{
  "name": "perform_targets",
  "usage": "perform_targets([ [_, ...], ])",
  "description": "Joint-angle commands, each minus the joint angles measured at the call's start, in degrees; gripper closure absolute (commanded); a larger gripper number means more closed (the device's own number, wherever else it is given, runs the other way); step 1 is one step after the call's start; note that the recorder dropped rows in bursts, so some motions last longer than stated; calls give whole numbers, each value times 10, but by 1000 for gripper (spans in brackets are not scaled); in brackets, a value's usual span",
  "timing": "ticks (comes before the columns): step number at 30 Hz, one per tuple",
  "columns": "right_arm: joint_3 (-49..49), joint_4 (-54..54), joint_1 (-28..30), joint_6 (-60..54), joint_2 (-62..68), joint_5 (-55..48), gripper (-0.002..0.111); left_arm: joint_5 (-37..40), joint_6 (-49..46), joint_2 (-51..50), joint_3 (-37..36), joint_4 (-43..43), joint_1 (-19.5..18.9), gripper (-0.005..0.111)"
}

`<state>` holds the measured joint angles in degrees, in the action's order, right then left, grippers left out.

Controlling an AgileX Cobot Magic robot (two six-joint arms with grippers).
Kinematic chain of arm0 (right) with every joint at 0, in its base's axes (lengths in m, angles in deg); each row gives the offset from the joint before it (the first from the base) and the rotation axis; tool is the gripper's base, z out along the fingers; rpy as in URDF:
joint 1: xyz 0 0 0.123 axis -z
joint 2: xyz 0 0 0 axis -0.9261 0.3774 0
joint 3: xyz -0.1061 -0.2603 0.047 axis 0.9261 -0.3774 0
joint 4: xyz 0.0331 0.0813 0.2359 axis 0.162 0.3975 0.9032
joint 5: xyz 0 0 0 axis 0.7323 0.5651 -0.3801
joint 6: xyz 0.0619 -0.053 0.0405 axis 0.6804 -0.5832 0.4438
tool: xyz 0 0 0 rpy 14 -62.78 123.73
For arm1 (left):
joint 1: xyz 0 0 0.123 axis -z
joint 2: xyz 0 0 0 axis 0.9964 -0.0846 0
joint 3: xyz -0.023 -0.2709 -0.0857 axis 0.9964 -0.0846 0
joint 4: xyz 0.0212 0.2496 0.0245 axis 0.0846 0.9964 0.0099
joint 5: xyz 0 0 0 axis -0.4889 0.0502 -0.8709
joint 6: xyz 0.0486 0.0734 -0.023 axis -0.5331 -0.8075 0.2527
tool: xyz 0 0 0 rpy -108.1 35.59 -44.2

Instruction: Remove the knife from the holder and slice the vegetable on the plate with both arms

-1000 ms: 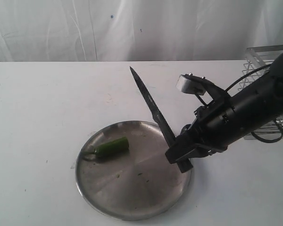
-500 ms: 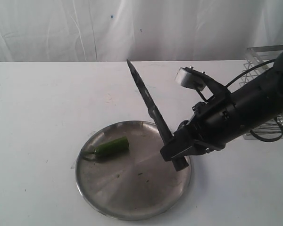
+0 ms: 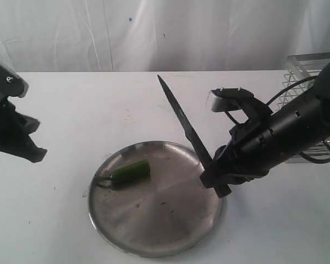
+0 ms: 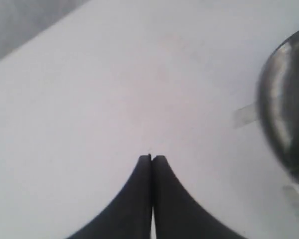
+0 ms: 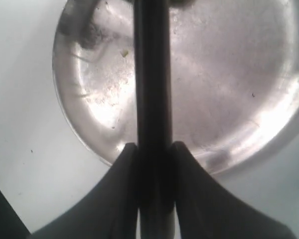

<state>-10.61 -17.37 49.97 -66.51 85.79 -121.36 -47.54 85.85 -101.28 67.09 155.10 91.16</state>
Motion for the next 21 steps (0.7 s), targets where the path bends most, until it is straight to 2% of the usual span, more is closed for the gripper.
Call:
perform_targets([
  [1, -11, -9, -1, 8, -5, 18, 108, 162, 158, -14, -6, 54, 4, 107],
  [3, -11, -8, -1, 9, -4, 31, 108, 145, 158, -14, 4, 54, 4, 107],
  [8, -11, -5, -1, 18, -4, 35, 108, -73, 182, -37, 61, 54, 8, 107],
  [11, -11, -5, -1, 23, -4, 44, 108, -144, 169, -80, 86, 54, 30, 107],
  [12, -11, -6, -1, 23, -4, 44, 108, -183, 123, -110, 90, 54, 46, 107],
  [14, -11, -8, -1, 23, -4, 44, 108, -207, 35, -136, 90, 54, 72, 107],
  [16, -12, -8, -1, 23, -4, 44, 108, -199, -72, -147, 88, 54, 104, 107],
  [18, -14, -9, -1, 23, -4, 44, 108, -105, -289, -146, 71, 54, 167, 107],
  [19, -14, -9, -1, 23, -4, 44, 108, -79, -331, -146, 66, 54, 183, 107],
  [20, -14, -9, -1, 23, -4, 44, 108, -14, -394, -146, 58, 54, 212, 107],
  [21, -14, -9, -1, 23, -4, 44, 108, 9, -412, -146, 57, 54, 224, 107],
])
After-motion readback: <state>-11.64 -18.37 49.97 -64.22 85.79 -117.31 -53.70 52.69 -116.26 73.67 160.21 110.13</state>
